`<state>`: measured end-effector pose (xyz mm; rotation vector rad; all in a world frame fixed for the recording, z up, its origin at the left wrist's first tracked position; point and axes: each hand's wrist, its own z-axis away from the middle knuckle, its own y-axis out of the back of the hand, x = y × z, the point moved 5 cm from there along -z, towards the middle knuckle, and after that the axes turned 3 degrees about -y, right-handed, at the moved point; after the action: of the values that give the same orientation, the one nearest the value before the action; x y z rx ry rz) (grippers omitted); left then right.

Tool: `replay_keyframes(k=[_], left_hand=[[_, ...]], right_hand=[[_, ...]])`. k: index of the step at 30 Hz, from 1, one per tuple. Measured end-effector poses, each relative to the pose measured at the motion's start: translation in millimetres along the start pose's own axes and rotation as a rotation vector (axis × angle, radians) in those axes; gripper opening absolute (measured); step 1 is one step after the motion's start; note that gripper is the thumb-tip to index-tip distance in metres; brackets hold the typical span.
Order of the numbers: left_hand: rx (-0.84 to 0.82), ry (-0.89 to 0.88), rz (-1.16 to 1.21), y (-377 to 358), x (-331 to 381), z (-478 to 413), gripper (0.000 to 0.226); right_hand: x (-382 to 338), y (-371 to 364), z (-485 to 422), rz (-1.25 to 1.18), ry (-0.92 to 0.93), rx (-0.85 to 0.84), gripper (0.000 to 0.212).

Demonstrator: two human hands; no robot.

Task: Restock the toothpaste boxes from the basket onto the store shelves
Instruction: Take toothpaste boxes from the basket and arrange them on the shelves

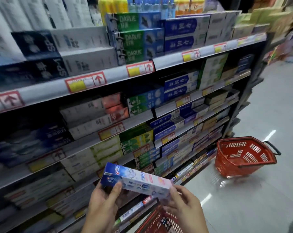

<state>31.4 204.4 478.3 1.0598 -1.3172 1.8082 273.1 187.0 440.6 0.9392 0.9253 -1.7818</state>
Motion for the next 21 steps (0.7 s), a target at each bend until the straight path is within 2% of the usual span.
replay_keyframes(k=[3, 6, 10, 13, 21], left_hand=[[0.013, -0.041, 0.015, -3.2, 19.1, 5.7, 0.044], [-0.001, -0.051, 0.056, -6.8, 38.6, 14.5, 0.051], [-0.027, -0.054, 0.105, -15.7, 64.9, 24.4, 0.039], [-0.021, -0.075, 0.090, -19.4, 86.5, 32.2, 0.040], [0.077, -0.112, 0.077, -6.7, 129.0, 60.7, 0.033]], right_hand=[[-23.6, -6.4, 10.8, -0.007, 0.057, 0.003, 0.011], [-48.2, -14.4, 20.6, -0.001, 0.093, -0.041, 0.011], [-72.4, -24.0, 30.1, -0.004, 0.147, -0.069, 0.013], [-88.5, -30.6, 38.9, -0.011, 0.183, -0.093, 0.013], [-120.3, -51.5, 59.1, 0.007, 0.253, -0.220, 0.022]])
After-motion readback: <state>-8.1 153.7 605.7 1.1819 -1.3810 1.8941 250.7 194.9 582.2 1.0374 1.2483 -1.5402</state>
